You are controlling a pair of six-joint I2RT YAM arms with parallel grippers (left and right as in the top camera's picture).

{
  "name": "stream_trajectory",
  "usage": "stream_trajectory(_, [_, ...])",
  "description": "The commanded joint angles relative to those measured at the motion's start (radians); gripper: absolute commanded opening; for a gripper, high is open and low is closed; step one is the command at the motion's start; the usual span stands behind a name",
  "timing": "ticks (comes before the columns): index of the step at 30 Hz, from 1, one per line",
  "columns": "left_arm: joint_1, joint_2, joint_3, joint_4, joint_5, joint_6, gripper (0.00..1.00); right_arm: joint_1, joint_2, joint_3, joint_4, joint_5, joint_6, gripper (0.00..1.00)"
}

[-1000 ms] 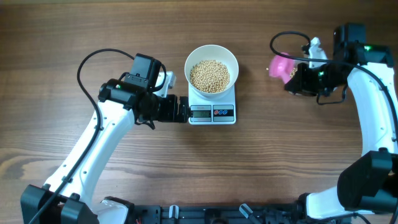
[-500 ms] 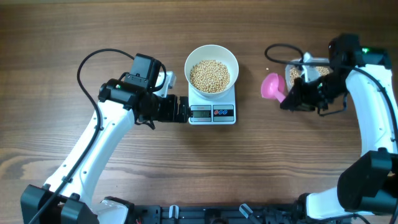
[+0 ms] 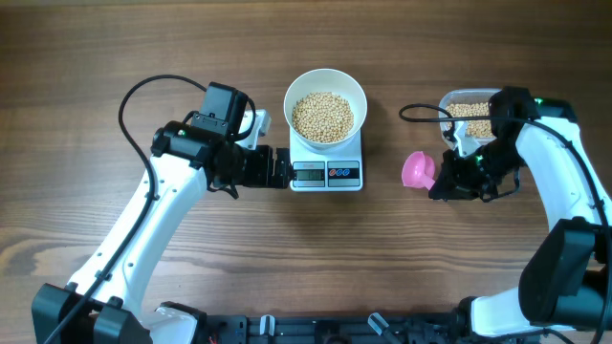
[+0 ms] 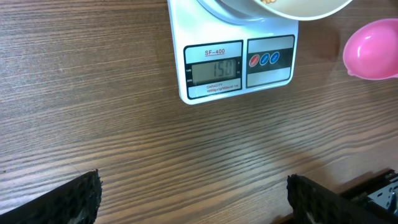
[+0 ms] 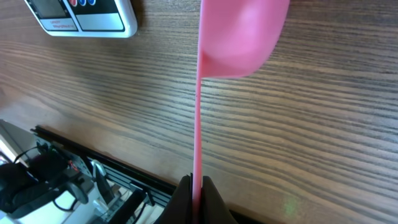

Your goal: Scoop item into bowl and weigh 150g on scale

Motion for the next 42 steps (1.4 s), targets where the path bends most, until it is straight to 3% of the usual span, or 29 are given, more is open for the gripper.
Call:
stream_trajectory(1, [0.003,0.006,-0.002,0.003,0.005,0.020,1.00,-0.001,-0.017,-0.026,0.019,0.008,0.008,0.04])
stream_trajectory(5, [0.003,0.006,-0.002,0.003,0.005,0.020,1.00,-0.001,-0.017,-0.041,0.037,0.011,0.035,0.04])
stream_trajectory(9, [0.003,0.006,-0.002,0.003,0.005,0.020,1.00,-0.001,-0.017,-0.041,0.051,0.021,0.043,0.18])
stream_trajectory(13, [0.003,0.006,-0.002,0.003,0.005,0.020,1.00,-0.001,-0.017,-0.041,0.052,0.064,0.065,0.20])
stream_trajectory(17, [0.003,0.006,-0.002,0.003,0.005,0.020,1.00,-0.001,-0.017,-0.041,0.051,0.071,0.065,0.37])
stream_trajectory(19, [0.003,0.006,-0.002,0.003,0.005,0.020,1.00,-0.001,-0.017,-0.041,0.051,0.071,0.065,0.38])
stream_trajectory(23, [0.003,0.006,-0.002,0.003,0.005,0.020,1.00,-0.001,-0.017,-0.041,0.043,0.071,0.066,0.55])
stream_trajectory(32, [0.003,0.006,-0.002,0.003,0.005,0.020,1.00,-0.001,-0.019,-0.014,0.039,0.027,0.087,0.58])
stream_trajectory(39, [0.003,0.006,-0.002,0.003,0.005,0.020,1.00,-0.001,-0.108,0.119,0.040,0.006,0.083,0.60])
stream_trajectory(41, [0.003,0.006,-0.002,0.003,0.005,0.020,1.00,-0.002,-0.183,0.177,0.043,0.011,0.084,0.68])
stream_trajectory(42, [0.003,0.006,-0.002,0.003,0.005,0.020,1.00,-0.002,-0.212,0.188,0.043,0.019,0.084,0.84])
